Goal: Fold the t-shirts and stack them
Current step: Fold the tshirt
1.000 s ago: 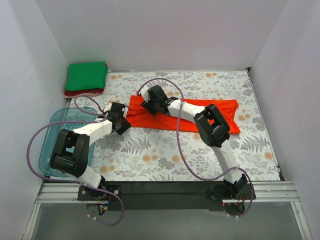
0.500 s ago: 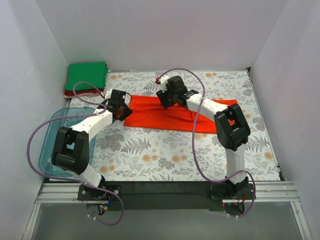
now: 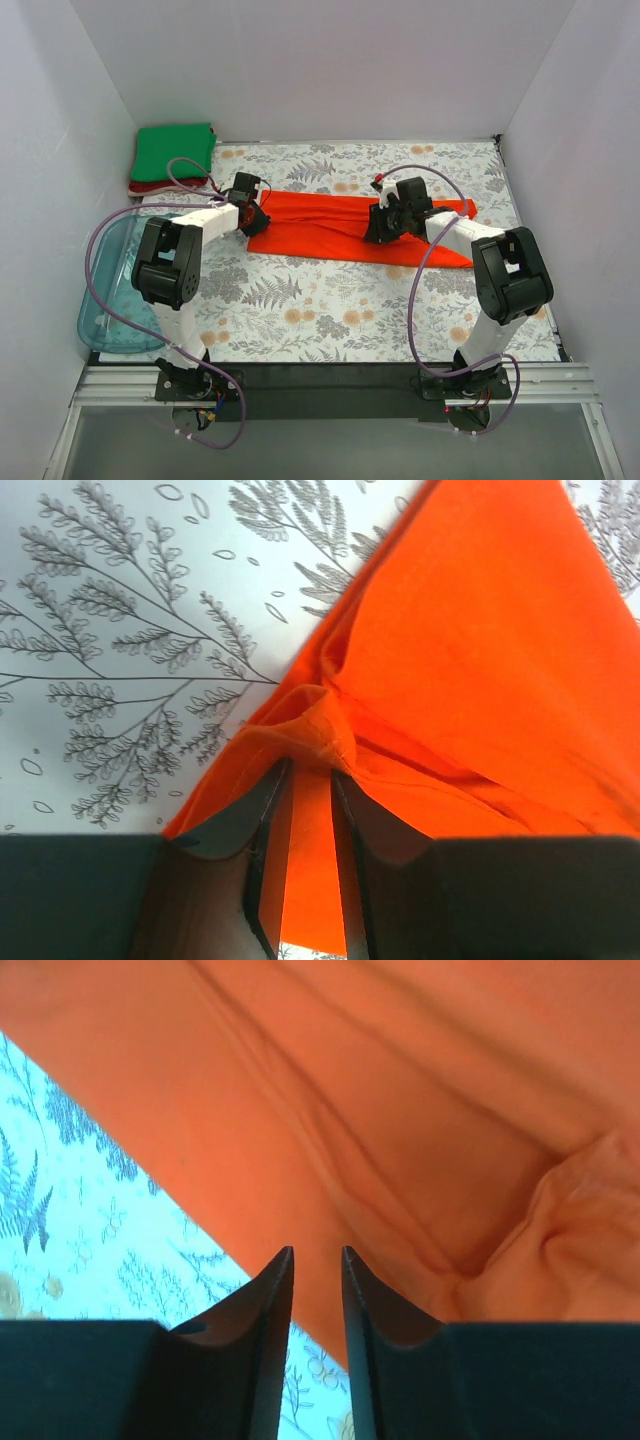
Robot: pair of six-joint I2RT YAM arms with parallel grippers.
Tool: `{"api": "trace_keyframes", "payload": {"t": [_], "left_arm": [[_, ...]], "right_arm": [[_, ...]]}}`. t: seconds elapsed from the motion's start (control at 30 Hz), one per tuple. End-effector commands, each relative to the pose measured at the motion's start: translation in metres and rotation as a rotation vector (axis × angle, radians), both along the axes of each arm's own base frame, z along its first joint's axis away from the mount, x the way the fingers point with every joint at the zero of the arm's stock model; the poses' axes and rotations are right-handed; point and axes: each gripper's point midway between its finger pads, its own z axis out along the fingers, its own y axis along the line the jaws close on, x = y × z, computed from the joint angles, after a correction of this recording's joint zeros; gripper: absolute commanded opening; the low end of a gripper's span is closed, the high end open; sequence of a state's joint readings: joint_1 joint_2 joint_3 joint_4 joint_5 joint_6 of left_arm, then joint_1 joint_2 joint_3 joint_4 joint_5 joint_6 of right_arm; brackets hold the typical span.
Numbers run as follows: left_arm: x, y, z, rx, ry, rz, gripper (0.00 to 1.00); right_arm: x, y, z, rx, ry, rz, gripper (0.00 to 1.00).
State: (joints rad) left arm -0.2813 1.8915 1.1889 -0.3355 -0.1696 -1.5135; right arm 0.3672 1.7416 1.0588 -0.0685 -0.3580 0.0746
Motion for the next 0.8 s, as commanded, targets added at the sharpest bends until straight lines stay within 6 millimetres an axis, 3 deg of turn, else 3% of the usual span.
{"api": "trace_keyframes", "payload": {"t": [0.0,0.13,0.3,0.6,0.7,0.77], "left_arm": [[0.002,0.013,-0.004,0.024,0.019,0.027,0.21],[-0.012,0.025,-0.015,0.03,0.066,0.061,0.21],[-0.029,0.032,-0.024,0.036,0.1,0.077,0.21],[-0.046,0.04,-0.029,0.056,0.131,0.089,0.21],[-0.047,0.041,-0.026,0.062,0.129,0.089,0.22],[-0.043,0.041,-0.018,0.062,0.112,0.082,0.23]], "right_arm": [[-0.007,0.007,0.022,0.092,-0.026,0.027,0.29],[-0.005,-0.015,0.004,0.072,0.008,-0.031,0.25],[0.022,-0.043,-0.007,0.089,0.002,-0.13,0.24],[0.049,-0.063,-0.027,0.167,0.075,-0.22,0.25],[0.052,-0.063,-0.023,0.184,0.077,-0.22,0.26],[0.054,-0.057,-0.001,0.228,0.046,-0.185,0.27]]}}
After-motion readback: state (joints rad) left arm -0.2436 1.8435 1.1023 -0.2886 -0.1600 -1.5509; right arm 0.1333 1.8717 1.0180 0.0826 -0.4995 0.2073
